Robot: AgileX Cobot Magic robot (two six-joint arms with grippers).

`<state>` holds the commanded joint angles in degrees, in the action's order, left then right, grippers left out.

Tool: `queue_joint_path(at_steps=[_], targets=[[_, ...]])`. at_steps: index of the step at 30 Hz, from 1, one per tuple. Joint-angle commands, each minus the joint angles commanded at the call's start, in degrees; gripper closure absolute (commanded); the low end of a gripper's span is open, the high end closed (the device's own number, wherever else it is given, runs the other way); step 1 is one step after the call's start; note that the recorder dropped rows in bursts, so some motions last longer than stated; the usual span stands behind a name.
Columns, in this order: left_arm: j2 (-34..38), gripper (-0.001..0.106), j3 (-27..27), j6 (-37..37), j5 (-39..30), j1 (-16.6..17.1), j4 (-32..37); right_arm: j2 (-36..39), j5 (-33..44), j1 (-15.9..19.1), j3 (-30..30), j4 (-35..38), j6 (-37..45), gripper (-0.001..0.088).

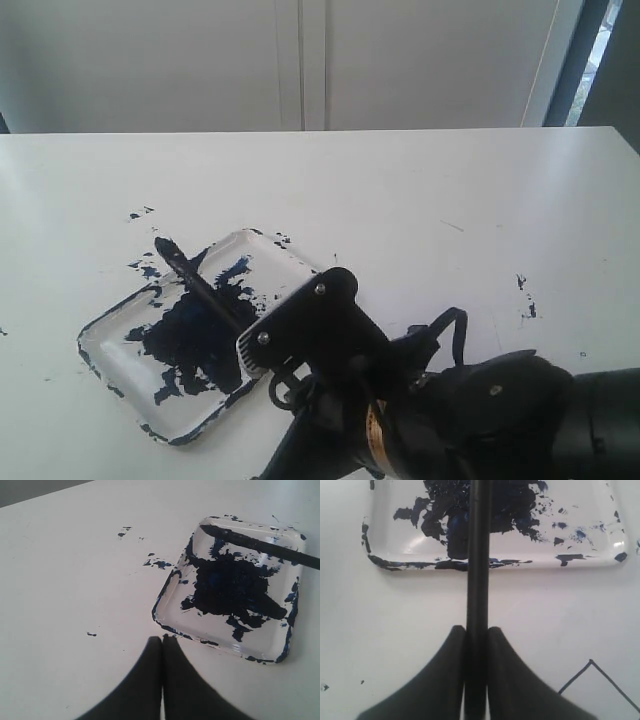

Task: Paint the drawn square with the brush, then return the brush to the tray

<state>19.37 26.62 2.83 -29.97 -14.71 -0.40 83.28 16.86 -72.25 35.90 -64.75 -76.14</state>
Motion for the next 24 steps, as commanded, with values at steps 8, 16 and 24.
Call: queue_joint_path(at_steps=[8, 16, 24], targets=[[0.00, 0.105, 0.00, 0.00, 0.13, 0.00, -0.70, -2.85, 14.79, 0.00, 5.84, 37.03, 38.36, 0.0868], [0.00, 0.105, 0.00, 0.00, 0.02, 0.00, -1.00, -3.03, 17.54, 0.36, 10.58, 35.79, 41.89, 0.0868], [0.00, 0.105, 0.00, 0.00, 0.02, 0.00, -1.00, 3.04, 18.53, 2.60, 13.37, 35.89, 42.83, 0.0868]])
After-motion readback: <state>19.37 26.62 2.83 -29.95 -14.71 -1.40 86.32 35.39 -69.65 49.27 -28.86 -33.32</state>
